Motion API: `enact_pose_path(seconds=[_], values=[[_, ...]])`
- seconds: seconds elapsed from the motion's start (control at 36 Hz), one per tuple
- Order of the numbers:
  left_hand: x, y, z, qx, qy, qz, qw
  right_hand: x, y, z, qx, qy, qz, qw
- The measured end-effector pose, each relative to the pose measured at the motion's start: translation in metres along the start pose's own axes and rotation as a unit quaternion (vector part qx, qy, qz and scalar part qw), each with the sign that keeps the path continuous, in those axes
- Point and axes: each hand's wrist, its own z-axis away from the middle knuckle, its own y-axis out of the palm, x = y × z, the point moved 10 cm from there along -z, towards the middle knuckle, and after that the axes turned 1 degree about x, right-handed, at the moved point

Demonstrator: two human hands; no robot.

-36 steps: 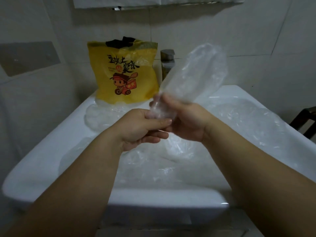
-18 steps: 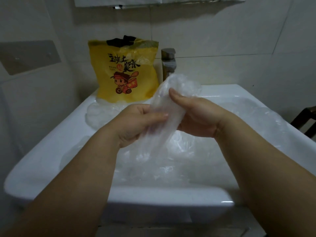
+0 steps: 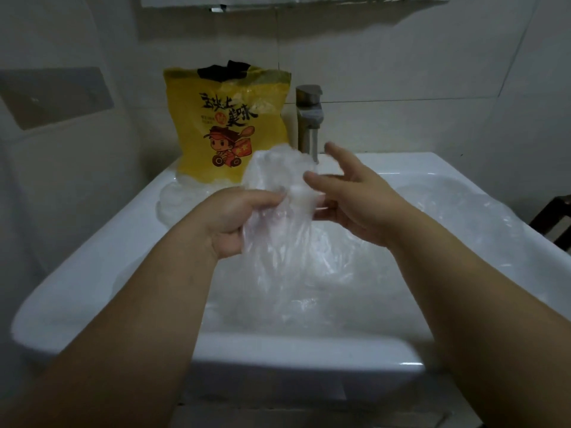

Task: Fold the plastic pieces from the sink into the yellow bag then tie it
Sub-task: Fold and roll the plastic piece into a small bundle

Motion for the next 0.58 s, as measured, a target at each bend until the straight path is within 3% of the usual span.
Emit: enact_pose_path(seconds=[0.08,0.17,0.25,0.36,0.42,0.5,0.58], values=[[0.001,-0.02,-0.004,-0.073,-0.009,0.068,0.995,0.013,0.004,0.005,0.0,-0.062,0.164,0.984],[0.004,-0.029,-0.006,-0.099,-0.024,0.105,0.989,0.013,0.03,0.013,0.065,-0.118,0.365,0.921],[0.008,-0.03,-0.008,-0.1,-0.033,0.113,0.988,0.008,0.049,0.015,0.095,-0.15,0.47,0.865],[0.006,-0.026,-0.006,-0.084,-0.024,0.117,0.989,0.023,0.06,0.021,0.056,-0.241,0.543,0.802],[0.002,-0.028,-0.006,-0.1,-0.002,0.093,0.991,0.03,0.058,0.024,0.042,-0.252,0.527,0.81],[-0.009,-0.032,-0.006,-0.135,0.063,0.001,0.989,0.029,0.051,0.023,0.055,-0.203,0.43,0.878],[-0.016,-0.02,-0.003,-0.109,0.105,-0.057,0.987,0.023,0.046,0.019,0.049,-0.149,0.38,0.912]])
